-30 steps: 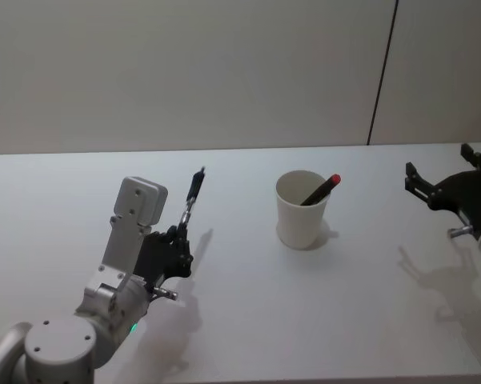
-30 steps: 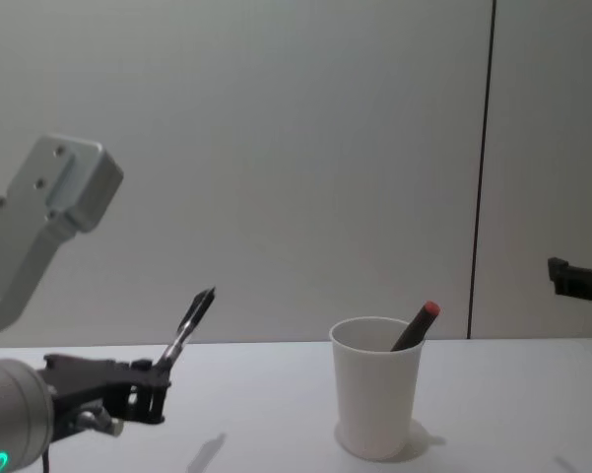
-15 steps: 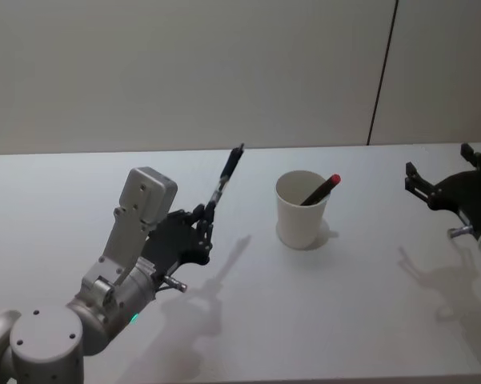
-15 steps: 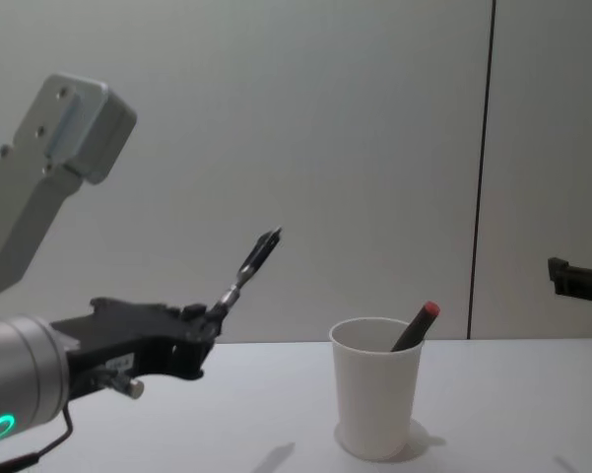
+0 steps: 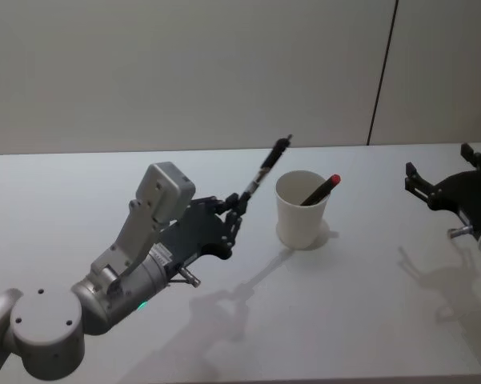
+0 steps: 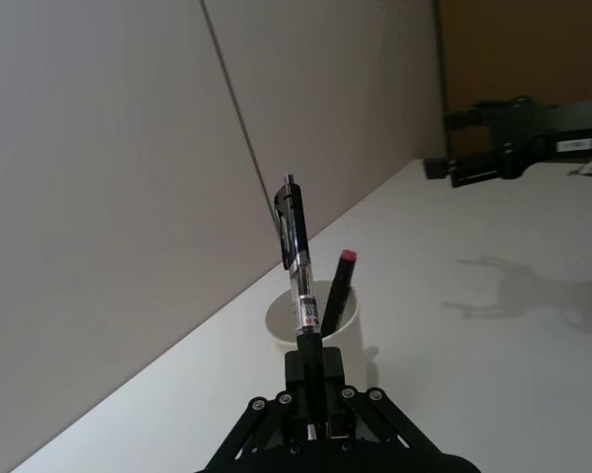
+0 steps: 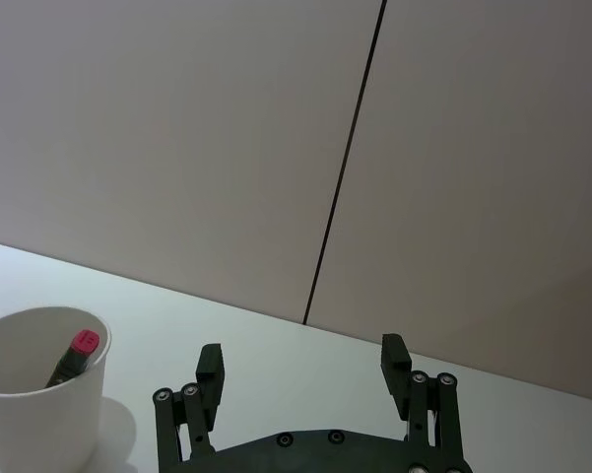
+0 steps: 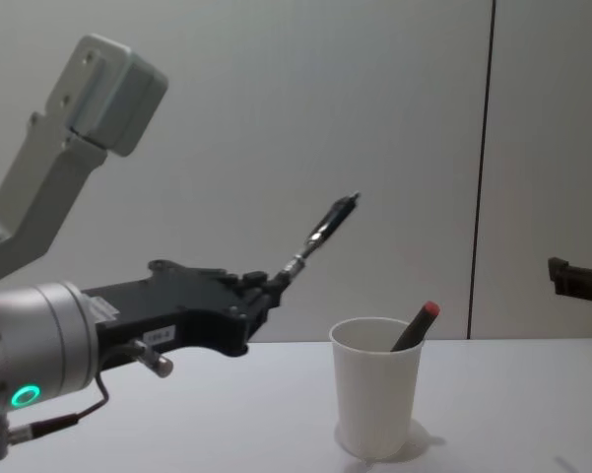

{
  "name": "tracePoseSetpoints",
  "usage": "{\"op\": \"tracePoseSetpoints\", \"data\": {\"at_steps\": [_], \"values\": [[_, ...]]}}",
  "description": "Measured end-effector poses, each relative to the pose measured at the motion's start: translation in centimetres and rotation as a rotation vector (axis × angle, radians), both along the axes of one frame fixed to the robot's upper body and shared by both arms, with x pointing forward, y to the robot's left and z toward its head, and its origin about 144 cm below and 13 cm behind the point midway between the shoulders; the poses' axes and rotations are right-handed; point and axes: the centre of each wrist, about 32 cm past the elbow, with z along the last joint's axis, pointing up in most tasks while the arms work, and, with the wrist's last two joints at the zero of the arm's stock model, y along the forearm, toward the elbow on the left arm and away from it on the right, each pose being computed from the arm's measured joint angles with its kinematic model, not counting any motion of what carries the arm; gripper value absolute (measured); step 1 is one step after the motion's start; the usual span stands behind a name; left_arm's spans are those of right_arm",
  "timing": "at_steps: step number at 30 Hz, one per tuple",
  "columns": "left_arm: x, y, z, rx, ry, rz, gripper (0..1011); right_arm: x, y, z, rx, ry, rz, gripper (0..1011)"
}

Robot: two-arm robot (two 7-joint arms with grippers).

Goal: Place the pen into the pen holder.

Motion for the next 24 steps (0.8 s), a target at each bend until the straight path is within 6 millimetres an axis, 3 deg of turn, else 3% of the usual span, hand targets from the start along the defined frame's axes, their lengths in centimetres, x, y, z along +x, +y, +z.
{"op": "tracePoseSetpoints", "data": {"at_steps": [24], "values": [[4.0,-1.0,0.3,0.050,-0.033,-0.291,111,0.0,0.0,0.0,0.000,0.000,0.000,1001]]}}
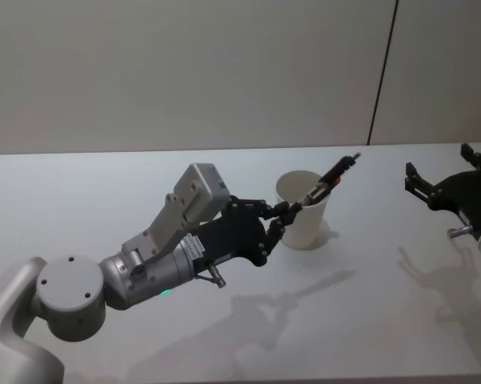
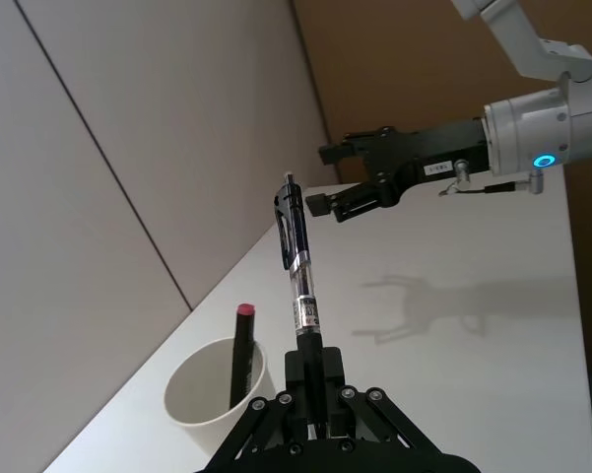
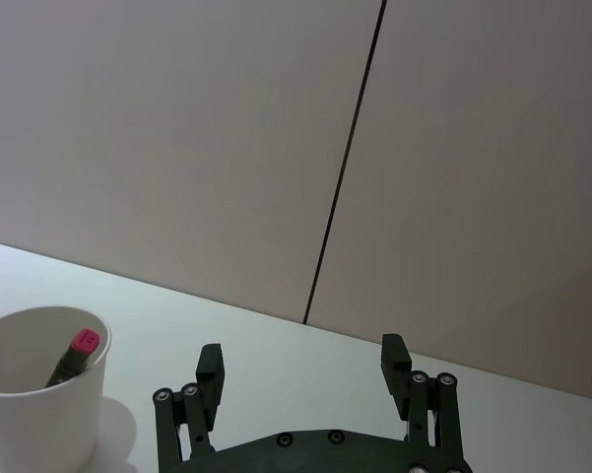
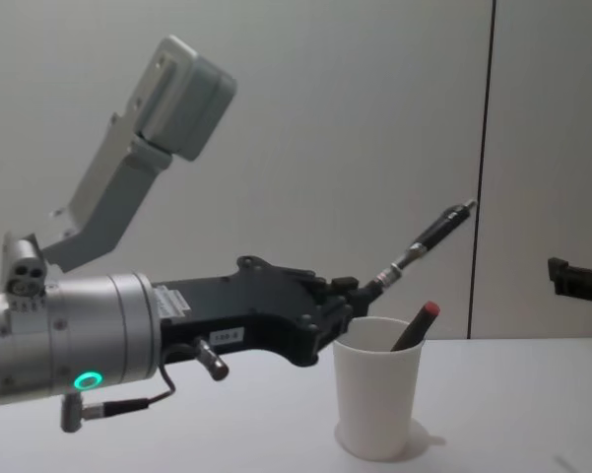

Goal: Place the pen into the pen holder.

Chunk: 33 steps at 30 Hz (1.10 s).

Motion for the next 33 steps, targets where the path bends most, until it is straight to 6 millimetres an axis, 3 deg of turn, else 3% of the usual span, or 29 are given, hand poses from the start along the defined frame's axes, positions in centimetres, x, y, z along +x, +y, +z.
{"op": "tracePoseSetpoints", "data": {"at_steps": [33], "values": [[1.6,-1.1,-0.2,0.023,0.030,-0.106,111,-0.1,0.0,0.0,0.004,0.001,0.003,1001]]}}
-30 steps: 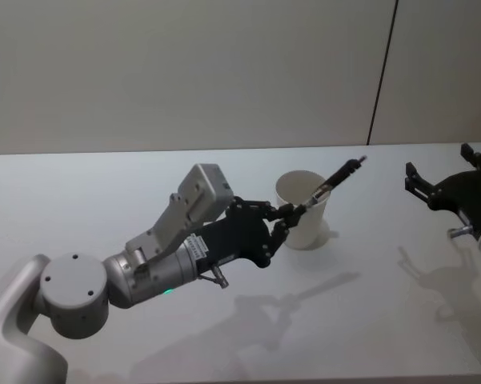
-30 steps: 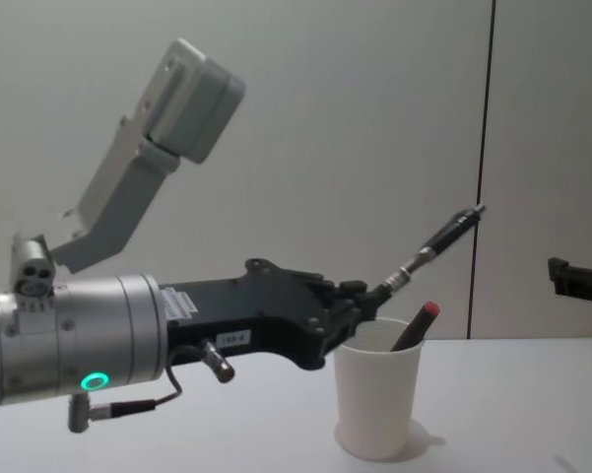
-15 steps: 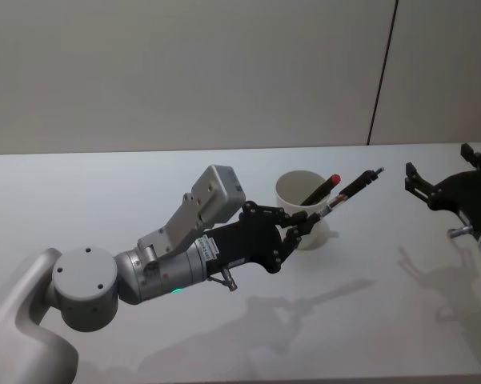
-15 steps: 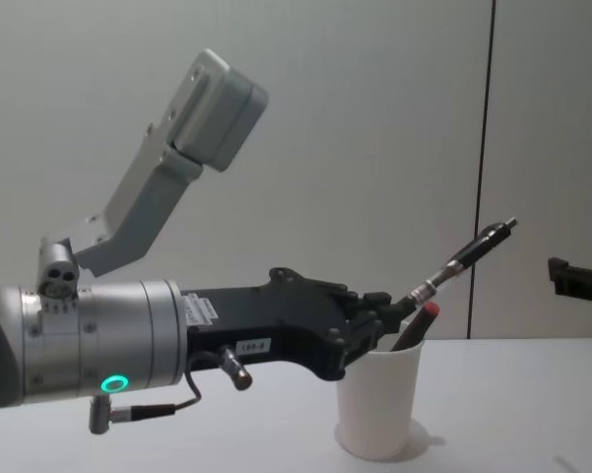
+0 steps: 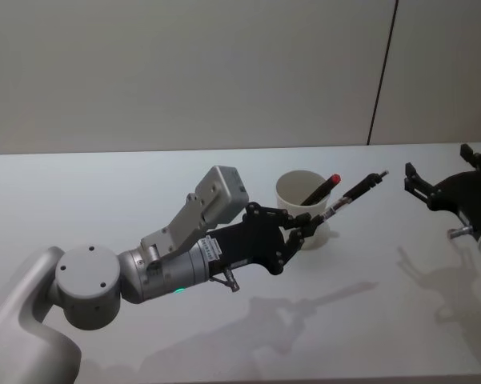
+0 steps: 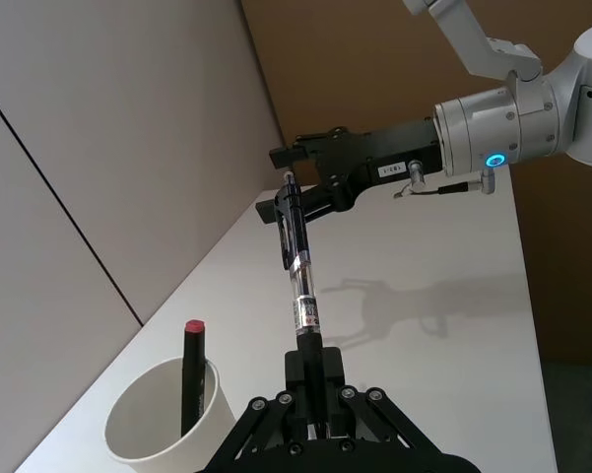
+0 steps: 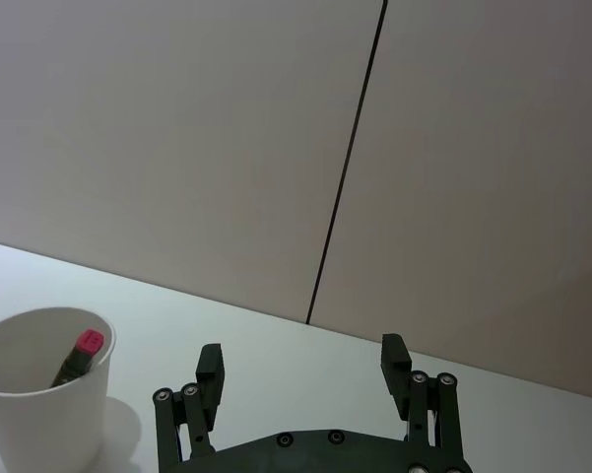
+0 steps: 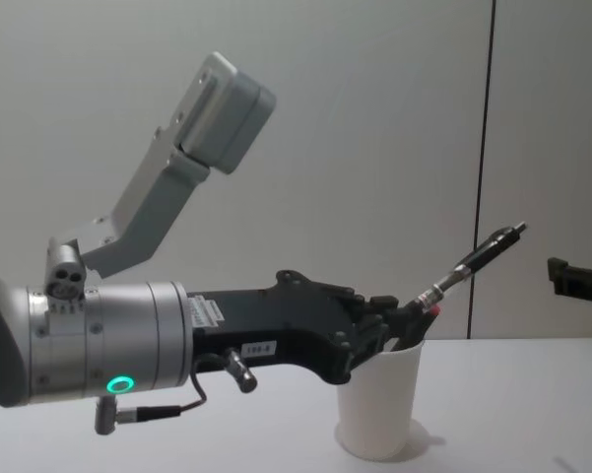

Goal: Place the pen into the pen holder.

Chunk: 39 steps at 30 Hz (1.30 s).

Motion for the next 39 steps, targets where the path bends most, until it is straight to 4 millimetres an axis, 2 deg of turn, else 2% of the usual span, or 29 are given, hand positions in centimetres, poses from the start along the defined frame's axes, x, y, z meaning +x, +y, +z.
{"op": "tracePoseSetpoints", "data": {"at_steps": [13,39], "values": [[0.1,0.0,0.0,0.002,0.002,-0.005,111,-0.7,-0.5,0.5,0.062,0.026,0.054,1001],[0.1,-0.1,0.0,0.002,0.003,-0.007,111,-3.6,-4.7,0.7,0.185,0.138,0.300,1001]]}}
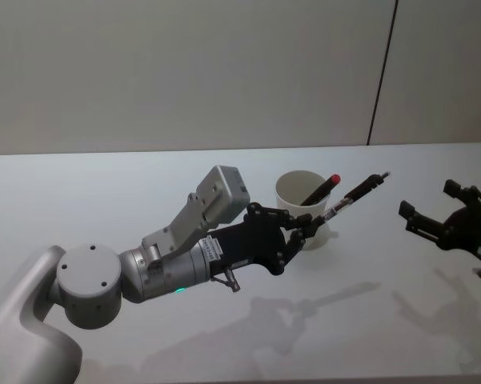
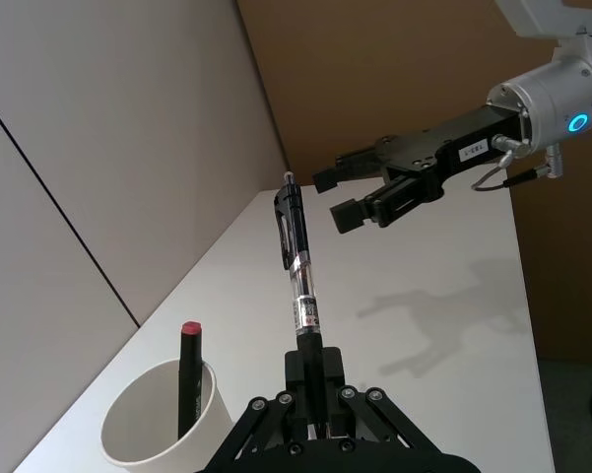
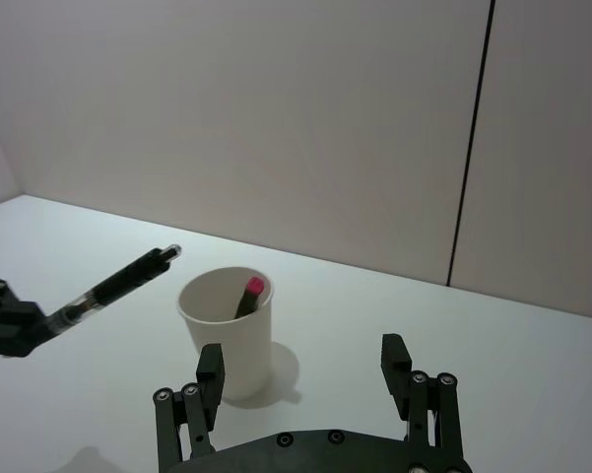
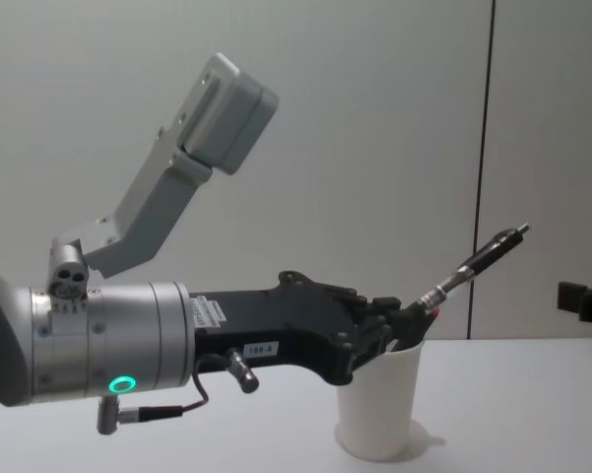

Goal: Place the pen into the pen holder.

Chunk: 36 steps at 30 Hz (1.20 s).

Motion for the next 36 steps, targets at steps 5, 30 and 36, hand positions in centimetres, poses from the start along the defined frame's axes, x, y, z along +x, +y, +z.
{"op": "tracePoseSetpoints", "data": {"at_steps": [5,30,36], "values": [[0.0,0.0,0.0,0.000,0.000,0.000,111,-0.4,-0.6,-0.1,0.043,0.024,0.047,1001],[0.0,0.0,0.0,0.000,0.000,0.000,111,-0.4,-0.9,0.1,0.301,0.155,0.192,1001],[0.0,0.0,0.0,0.000,0.000,0.000,111,-0.2,-0.3,0.4,0.347,0.187,0.200,1001]]}}
